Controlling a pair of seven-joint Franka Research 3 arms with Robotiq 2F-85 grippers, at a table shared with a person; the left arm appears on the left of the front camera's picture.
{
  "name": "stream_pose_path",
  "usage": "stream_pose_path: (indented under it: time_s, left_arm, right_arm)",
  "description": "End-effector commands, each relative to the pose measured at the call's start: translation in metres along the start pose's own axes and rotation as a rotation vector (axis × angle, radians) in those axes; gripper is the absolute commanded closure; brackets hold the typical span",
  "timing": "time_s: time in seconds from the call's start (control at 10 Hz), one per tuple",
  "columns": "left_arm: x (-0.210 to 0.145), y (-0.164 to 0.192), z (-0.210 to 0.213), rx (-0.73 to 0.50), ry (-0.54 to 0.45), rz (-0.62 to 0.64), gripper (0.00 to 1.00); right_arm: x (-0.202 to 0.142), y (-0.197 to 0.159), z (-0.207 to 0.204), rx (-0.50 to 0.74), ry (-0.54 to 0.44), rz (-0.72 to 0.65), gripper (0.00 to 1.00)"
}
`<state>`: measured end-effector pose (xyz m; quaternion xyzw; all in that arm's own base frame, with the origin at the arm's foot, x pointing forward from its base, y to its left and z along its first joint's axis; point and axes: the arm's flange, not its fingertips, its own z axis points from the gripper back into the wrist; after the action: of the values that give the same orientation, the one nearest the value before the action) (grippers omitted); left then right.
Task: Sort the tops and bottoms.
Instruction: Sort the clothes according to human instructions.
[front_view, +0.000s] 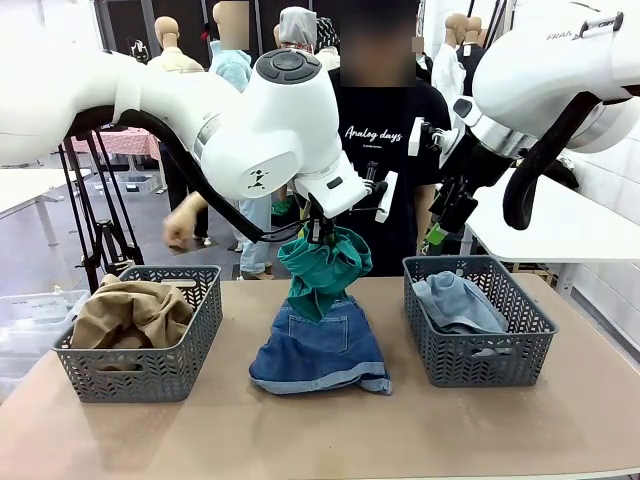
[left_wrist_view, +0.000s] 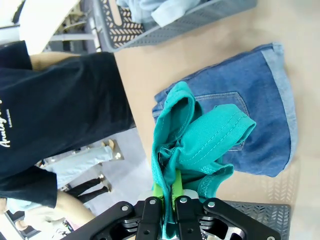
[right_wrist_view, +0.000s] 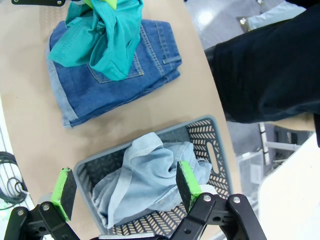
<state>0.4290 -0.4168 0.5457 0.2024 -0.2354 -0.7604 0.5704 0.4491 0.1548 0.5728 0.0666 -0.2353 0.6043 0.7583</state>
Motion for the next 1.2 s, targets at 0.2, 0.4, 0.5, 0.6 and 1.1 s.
stream_pose_path:
  time_s: [0.2, 0.4, 0.5, 0.6, 1.1]
  left_arm:
    - [-0.0023, 0.0022, 0.0053, 0.000, -0.010, -0.015, 1.00]
    - [-0.0023, 0.0022, 0.0053, 0.000, -0.010, -0.015, 1.00]
    - [-0.0023, 0.0022, 0.0053, 0.000, -0.010, -0.015, 1.00]
    - [-0.0023, 0.0022, 0.0053, 0.000, -0.010, -0.015, 1.00]
    - [-0.0023, 0.0022, 0.0053, 0.000, -0.010, -0.015, 1.00]
  right_arm:
    - [-0.0008, 0.0009, -0.0017, 0.007, -0.002, -0.010, 0.00]
    - [-0.0008, 0.0009, -0.0017, 0.007, -0.002, -0.010, 0.00]
    - [-0.0008, 0.0009, -0.0017, 0.007, -0.002, -0.010, 0.00]
    - [-0.0008, 0.0009, -0.0017, 0.007, -0.002, -0.010, 0.00]
    - [-0.0008, 0.0009, -0.0017, 0.007, -0.002, -0.010, 0.00]
